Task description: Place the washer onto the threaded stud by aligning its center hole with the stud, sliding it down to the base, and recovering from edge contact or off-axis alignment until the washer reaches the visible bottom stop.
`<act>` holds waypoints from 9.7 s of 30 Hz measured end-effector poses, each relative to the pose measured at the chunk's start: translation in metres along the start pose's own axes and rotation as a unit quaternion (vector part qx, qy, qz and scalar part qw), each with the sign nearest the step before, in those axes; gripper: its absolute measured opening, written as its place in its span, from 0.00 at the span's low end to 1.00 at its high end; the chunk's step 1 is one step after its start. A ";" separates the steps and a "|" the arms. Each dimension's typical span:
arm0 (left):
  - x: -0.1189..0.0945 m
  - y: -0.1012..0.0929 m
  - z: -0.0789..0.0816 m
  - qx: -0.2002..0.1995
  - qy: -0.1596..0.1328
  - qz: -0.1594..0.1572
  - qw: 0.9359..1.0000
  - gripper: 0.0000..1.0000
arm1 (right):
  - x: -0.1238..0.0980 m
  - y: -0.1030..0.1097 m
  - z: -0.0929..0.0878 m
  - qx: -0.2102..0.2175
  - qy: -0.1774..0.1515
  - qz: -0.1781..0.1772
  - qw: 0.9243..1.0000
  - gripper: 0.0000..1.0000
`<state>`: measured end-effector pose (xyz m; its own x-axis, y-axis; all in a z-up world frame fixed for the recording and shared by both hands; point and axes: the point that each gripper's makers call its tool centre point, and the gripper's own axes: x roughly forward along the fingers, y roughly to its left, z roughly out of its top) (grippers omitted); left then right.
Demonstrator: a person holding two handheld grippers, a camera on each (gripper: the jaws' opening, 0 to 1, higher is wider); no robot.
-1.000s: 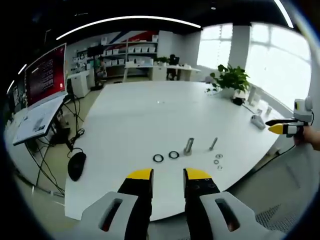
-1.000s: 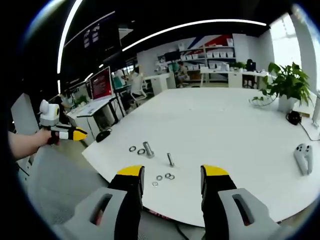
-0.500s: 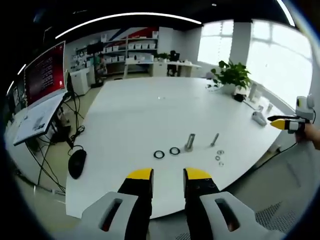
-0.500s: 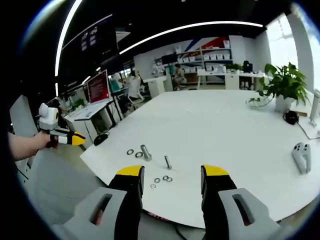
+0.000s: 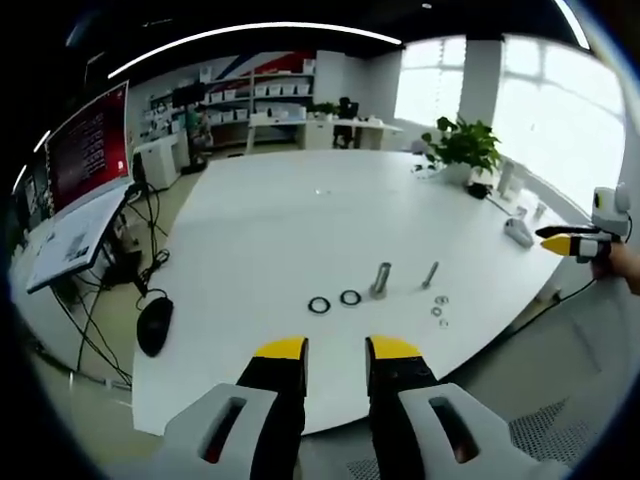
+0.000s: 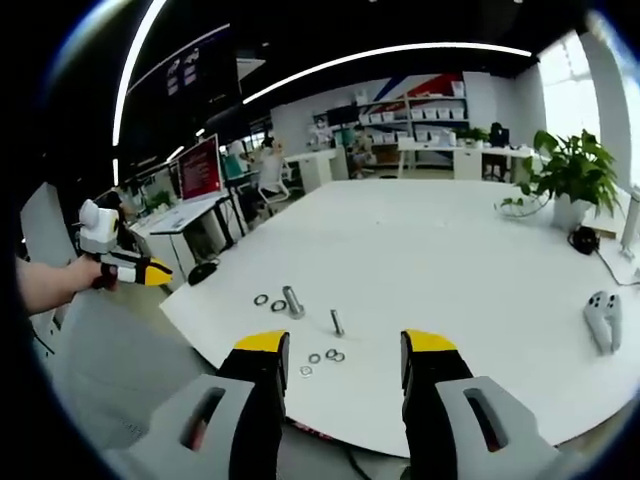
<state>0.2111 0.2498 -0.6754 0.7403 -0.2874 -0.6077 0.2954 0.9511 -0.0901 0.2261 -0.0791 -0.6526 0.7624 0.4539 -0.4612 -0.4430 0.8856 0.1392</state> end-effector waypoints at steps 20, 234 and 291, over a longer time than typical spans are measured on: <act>0.003 -0.012 -0.003 -0.008 0.007 -0.032 0.999 0.22 | 0.001 0.008 -0.004 -0.029 0.013 0.017 0.999 0.47; 0.181 -0.002 -0.063 0.278 0.362 -0.110 0.883 0.18 | 0.001 -0.006 -0.022 0.006 0.051 -0.005 0.999 0.46; 0.213 -0.086 0.015 0.366 0.321 -0.182 0.854 0.18 | 0.001 -0.008 -0.021 0.020 0.045 -0.006 0.999 0.46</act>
<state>0.3525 0.1051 -0.7851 0.1047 -0.2050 -0.9731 0.9082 0.4185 0.0096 0.2204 -0.0880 -0.6728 0.7220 0.4337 -0.5391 -0.4134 0.8952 0.1666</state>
